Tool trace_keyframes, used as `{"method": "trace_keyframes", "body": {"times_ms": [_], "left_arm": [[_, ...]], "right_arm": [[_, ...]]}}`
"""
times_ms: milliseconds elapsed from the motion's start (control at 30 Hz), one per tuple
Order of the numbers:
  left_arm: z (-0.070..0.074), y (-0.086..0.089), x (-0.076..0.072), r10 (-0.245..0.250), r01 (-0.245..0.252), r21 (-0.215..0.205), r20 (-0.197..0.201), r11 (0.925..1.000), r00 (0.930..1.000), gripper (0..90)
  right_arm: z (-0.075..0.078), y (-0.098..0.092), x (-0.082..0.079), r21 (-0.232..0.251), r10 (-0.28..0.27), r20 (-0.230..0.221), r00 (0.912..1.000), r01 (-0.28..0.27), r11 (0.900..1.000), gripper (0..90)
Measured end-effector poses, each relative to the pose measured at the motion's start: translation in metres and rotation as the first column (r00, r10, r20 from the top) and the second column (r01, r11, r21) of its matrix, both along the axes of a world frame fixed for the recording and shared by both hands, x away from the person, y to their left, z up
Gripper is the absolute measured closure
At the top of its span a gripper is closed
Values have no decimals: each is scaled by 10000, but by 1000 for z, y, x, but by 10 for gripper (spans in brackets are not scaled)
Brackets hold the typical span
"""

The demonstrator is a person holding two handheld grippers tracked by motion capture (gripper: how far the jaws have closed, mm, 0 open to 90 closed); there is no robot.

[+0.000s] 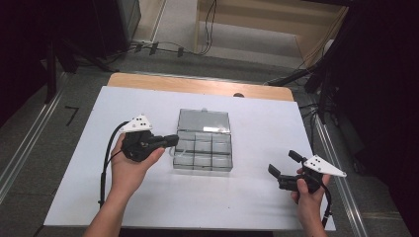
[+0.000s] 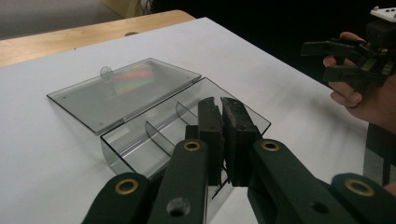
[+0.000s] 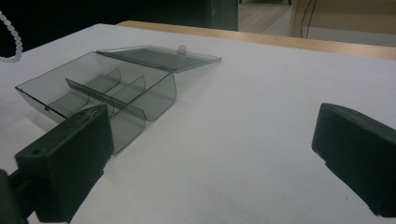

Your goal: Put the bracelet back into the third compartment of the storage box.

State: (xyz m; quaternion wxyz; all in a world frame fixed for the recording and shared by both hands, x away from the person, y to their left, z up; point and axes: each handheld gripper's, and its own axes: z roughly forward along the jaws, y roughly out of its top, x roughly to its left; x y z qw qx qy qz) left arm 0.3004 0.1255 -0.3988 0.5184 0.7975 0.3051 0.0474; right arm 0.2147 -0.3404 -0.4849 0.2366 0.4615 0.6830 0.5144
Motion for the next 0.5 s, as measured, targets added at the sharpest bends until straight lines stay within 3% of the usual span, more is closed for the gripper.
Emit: {"method": "trace_keyframes", "body": {"times_ms": [500], "left_arm": [[-5, -20, 9, -273, 273, -25, -90, 9996, 9996, 874]], "right_arm": [[0, 1, 0, -98, -42, -10, 10000, 42, 9999, 0]]}}
